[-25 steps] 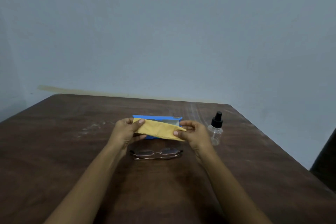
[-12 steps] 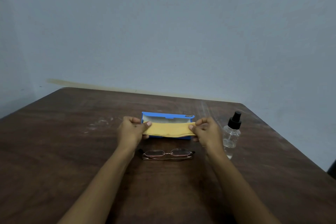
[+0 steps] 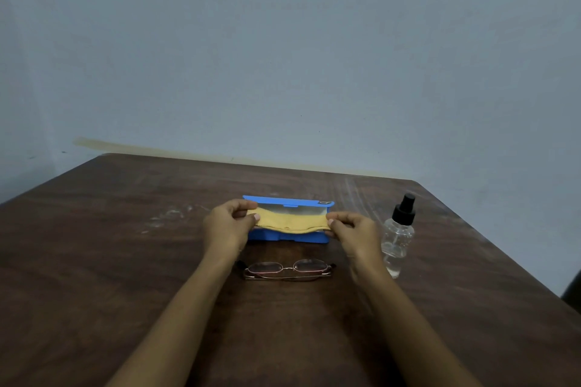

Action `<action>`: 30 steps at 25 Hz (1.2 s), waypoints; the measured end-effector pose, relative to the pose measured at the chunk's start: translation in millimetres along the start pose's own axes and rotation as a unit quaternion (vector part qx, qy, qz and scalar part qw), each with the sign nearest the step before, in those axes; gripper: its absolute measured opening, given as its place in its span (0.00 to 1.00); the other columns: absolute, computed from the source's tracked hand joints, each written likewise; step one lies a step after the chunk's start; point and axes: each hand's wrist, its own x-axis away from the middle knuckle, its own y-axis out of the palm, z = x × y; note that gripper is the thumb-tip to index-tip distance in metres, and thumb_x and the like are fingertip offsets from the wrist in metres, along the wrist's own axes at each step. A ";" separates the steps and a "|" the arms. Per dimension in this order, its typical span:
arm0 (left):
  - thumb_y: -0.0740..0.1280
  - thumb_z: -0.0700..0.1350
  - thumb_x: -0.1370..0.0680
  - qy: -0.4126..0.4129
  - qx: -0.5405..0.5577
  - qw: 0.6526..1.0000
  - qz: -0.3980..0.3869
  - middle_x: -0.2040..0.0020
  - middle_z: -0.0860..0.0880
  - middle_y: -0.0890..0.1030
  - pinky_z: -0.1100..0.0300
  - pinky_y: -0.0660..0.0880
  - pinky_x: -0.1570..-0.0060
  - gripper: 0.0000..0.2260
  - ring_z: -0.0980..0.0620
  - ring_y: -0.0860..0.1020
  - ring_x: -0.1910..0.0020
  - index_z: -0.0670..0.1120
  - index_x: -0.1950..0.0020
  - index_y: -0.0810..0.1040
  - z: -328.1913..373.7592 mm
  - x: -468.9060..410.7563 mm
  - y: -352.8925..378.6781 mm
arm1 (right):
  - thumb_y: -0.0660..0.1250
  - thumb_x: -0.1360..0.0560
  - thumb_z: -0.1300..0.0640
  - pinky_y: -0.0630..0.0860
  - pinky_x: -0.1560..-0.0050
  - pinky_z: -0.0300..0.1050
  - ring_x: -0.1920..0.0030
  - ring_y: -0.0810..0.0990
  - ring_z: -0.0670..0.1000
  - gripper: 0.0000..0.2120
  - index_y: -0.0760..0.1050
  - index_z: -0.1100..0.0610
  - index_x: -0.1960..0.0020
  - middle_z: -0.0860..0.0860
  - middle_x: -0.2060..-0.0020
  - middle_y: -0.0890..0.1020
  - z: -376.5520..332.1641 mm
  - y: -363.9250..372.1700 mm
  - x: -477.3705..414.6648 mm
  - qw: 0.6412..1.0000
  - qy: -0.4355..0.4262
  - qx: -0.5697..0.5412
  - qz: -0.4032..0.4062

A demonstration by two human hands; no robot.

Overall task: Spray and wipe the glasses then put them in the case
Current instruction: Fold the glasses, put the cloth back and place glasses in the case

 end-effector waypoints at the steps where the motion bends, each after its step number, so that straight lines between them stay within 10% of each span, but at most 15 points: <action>1: 0.67 0.37 0.27 0.025 -0.033 0.999 0.021 0.47 0.43 0.81 0.57 0.76 0.48 0.11 0.53 0.76 0.52 0.42 0.45 0.79 0.1 1.4 1.0 | 0.65 0.26 0.66 0.79 0.48 0.47 0.56 0.81 0.50 0.06 0.79 0.58 0.55 0.54 0.59 0.82 1.0 0.8 -0.3 1.000 -0.003 0.018 0.007; 5: 0.66 0.37 0.26 0.108 -0.088 0.988 0.067 0.45 0.44 0.80 0.63 0.72 0.51 0.11 0.55 0.75 0.51 0.42 0.44 0.78 -3.5 8.3 7.9 | 0.66 0.26 0.62 0.77 0.47 0.50 0.52 0.79 0.50 0.07 0.80 0.60 0.50 0.53 0.54 0.82 -0.4 0.2 2.6 0.995 -0.047 0.088 0.023; 11: 0.66 0.35 0.27 0.182 -0.107 0.975 0.063 0.49 0.48 0.74 0.58 0.75 0.50 0.05 0.52 0.75 0.52 0.45 0.55 0.76 -17.6 6.3 13.2 | 0.62 0.23 0.59 0.65 0.64 0.29 0.54 0.70 0.43 0.12 0.77 0.60 0.43 0.50 0.48 0.75 -2.7 -1.5 4.5 0.955 -0.153 0.256 -0.002; 18: 0.64 0.38 0.25 0.172 -0.151 0.971 0.070 0.39 0.45 0.74 0.56 0.72 0.38 0.10 0.50 0.73 0.41 0.39 0.44 0.78 -19.0 -1.6 15.1 | 0.59 0.23 0.63 0.56 0.51 0.24 0.49 0.69 0.44 0.14 0.74 0.63 0.39 0.55 0.43 0.73 3.1 2.9 4.7 0.926 -0.203 0.316 -0.030; 30: 0.63 0.37 0.24 0.190 -0.212 0.958 0.023 0.37 0.45 0.74 0.61 0.66 0.38 0.12 0.50 0.72 0.38 0.38 0.41 0.77 -25.9 -3.5 16.5 | 0.53 0.29 0.64 0.69 0.38 0.56 0.46 0.75 0.60 0.18 0.79 0.69 0.49 0.60 0.48 0.78 4.7 8.4 7.3 0.888 -0.206 0.404 -0.071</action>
